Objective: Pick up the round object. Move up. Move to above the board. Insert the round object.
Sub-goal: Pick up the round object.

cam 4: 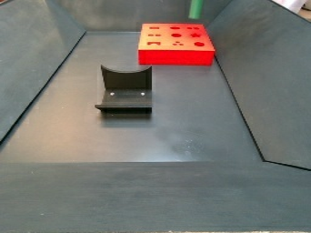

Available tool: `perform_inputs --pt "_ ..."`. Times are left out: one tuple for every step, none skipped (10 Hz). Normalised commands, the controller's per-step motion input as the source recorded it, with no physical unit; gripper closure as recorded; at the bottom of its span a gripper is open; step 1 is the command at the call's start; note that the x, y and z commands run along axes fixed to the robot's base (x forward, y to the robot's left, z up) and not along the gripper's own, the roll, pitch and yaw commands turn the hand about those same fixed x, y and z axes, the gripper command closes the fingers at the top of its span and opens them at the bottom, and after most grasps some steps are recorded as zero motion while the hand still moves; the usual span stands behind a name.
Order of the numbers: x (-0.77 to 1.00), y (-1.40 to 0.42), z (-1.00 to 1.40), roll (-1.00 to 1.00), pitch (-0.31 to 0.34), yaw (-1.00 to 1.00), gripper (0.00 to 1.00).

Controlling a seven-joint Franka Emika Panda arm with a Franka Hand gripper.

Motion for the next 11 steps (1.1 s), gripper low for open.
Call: perform_inputs --pt "0.74 -0.25 0.00 -0.28 0.229 0.19 1.00" --pt "0.11 -0.12 0.00 -0.02 0.099 0.04 1.00" --pt "0.05 0.00 -0.04 -0.08 0.043 0.00 1.00" --pt "0.65 -0.13 -0.18 -0.23 0.406 0.04 1.00" --pt "0.63 -0.10 -0.02 -0.36 0.349 0.05 1.00" --pt "0.50 -0.02 0.00 -0.44 0.311 0.00 1.00" --pt "0.50 -0.03 -0.08 -0.33 0.350 0.00 1.00" --pt "0.60 -0.07 0.00 -0.36 0.379 0.00 1.00" --pt "0.61 -0.16 0.00 -0.40 0.370 0.01 1.00" --pt "0.56 -0.17 0.00 -0.43 0.386 0.00 1.00" --pt "0.43 -0.05 0.00 -0.35 0.413 0.00 1.00"
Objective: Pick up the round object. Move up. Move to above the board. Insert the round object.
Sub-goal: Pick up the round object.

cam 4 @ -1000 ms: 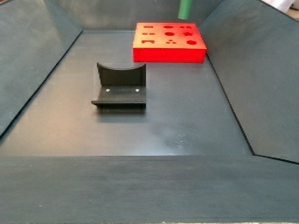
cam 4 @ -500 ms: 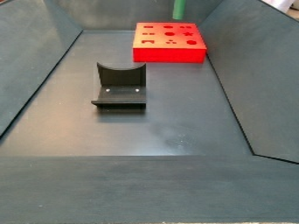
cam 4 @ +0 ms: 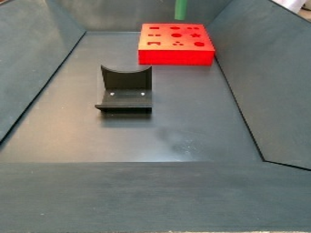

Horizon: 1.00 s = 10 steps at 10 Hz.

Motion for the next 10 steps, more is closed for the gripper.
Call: perform_inputs --pt "0.15 -0.01 -0.19 -0.10 0.196 -0.04 1.00" --pt "0.37 -0.24 -0.11 -0.23 0.424 -0.13 1.00" --pt "0.43 -0.28 0.13 -0.50 0.323 0.00 1.00" --pt "0.45 -0.27 0.13 -0.50 0.310 0.00 1.00" --pt "0.41 -0.05 0.00 -0.39 0.316 -0.02 1.00" --pt "0.16 -0.01 -0.17 -0.05 0.136 -0.01 1.00" --pt "0.00 0.00 -0.09 0.00 0.000 0.00 1.00" --pt "-0.08 0.01 -0.71 -0.02 0.000 0.00 1.00" --pt "-0.22 0.01 -0.63 -0.03 -0.026 0.00 1.00" --pt "0.00 0.00 -0.03 0.00 0.000 0.00 1.00"
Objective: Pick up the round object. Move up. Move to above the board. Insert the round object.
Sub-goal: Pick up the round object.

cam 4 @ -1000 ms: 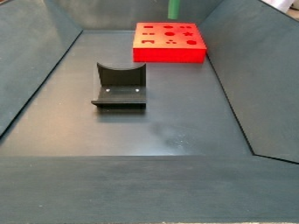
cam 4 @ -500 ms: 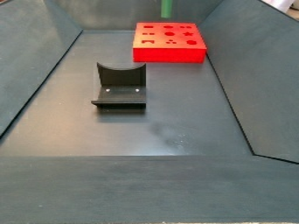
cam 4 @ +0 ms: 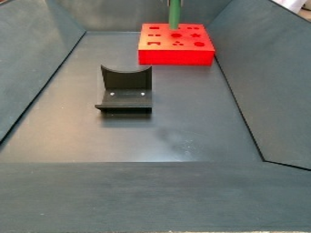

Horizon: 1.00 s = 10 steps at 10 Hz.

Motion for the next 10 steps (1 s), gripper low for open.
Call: perform_inputs --pt "0.00 0.00 -0.27 0.00 0.000 0.00 1.00" --pt "0.00 0.00 -0.13 0.00 0.000 0.00 1.00" --pt "-0.02 0.00 -0.01 0.00 0.000 0.00 1.00" --pt "-0.03 0.00 0.00 0.00 0.000 0.00 1.00" --pt "0.00 0.00 -0.03 0.00 0.000 0.00 1.00" --pt "-0.11 -0.01 -0.10 0.00 0.000 0.00 1.00" --pt "-0.19 -0.06 -0.09 0.00 -0.019 0.00 1.00" --pt "-0.02 0.00 0.00 0.00 0.000 0.00 1.00" --pt "0.00 0.00 -0.05 0.00 0.000 0.00 1.00" --pt "0.00 -0.13 -0.08 0.00 0.000 0.00 1.00"
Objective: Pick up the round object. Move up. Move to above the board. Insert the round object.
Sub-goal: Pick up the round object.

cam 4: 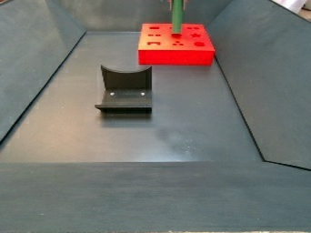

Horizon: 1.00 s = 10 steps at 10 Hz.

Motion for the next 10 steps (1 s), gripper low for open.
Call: perform_inputs --pt "0.00 -0.17 -0.07 0.00 0.000 0.00 1.00" --pt "0.00 -0.12 -0.06 0.00 -0.006 0.03 1.00" --pt "0.00 -0.10 -0.06 -0.05 -0.017 0.05 1.00" --pt "0.00 0.00 -0.10 -0.02 0.000 0.00 1.00" --pt "0.00 0.00 -0.46 -0.11 -0.031 0.00 1.00" --pt "0.00 0.00 -0.34 -0.13 -0.033 0.00 1.00" --pt "0.00 0.00 -0.07 -0.03 -0.003 0.00 1.00" --pt "0.00 0.00 -0.04 -0.03 0.000 0.00 1.00" --pt "0.00 0.00 -0.25 -0.16 0.000 0.00 1.00" --pt "0.07 0.00 -0.48 -0.30 0.020 -0.01 1.00"
